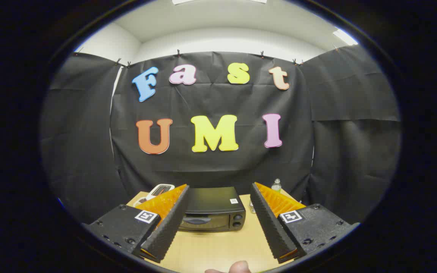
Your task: Open the toaster oven, put the food inside, and close the toaster oven door.
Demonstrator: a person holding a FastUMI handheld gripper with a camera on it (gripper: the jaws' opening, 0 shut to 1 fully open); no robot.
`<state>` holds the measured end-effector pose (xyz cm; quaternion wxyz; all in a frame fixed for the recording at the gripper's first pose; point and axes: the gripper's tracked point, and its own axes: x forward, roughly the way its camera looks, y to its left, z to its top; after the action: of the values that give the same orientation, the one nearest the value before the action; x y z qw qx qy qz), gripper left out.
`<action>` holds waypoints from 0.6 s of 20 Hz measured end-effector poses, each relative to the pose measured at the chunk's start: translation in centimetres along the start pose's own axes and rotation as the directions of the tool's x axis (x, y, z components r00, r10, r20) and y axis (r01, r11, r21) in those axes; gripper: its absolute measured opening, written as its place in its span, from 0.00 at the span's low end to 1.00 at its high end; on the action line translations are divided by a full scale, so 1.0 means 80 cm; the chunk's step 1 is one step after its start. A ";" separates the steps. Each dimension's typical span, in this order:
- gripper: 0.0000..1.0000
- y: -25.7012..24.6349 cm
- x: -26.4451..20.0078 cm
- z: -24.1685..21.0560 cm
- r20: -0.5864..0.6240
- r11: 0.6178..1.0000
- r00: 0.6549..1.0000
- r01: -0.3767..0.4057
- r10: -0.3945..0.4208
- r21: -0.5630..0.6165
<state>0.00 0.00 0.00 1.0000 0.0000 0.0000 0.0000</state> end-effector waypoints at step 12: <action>1.00 0.065 -0.008 0.014 0.021 0.995 0.996 -0.083 0.085 -0.063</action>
<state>-0.64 5.24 1.09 0.9986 -0.0309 -0.0118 0.0420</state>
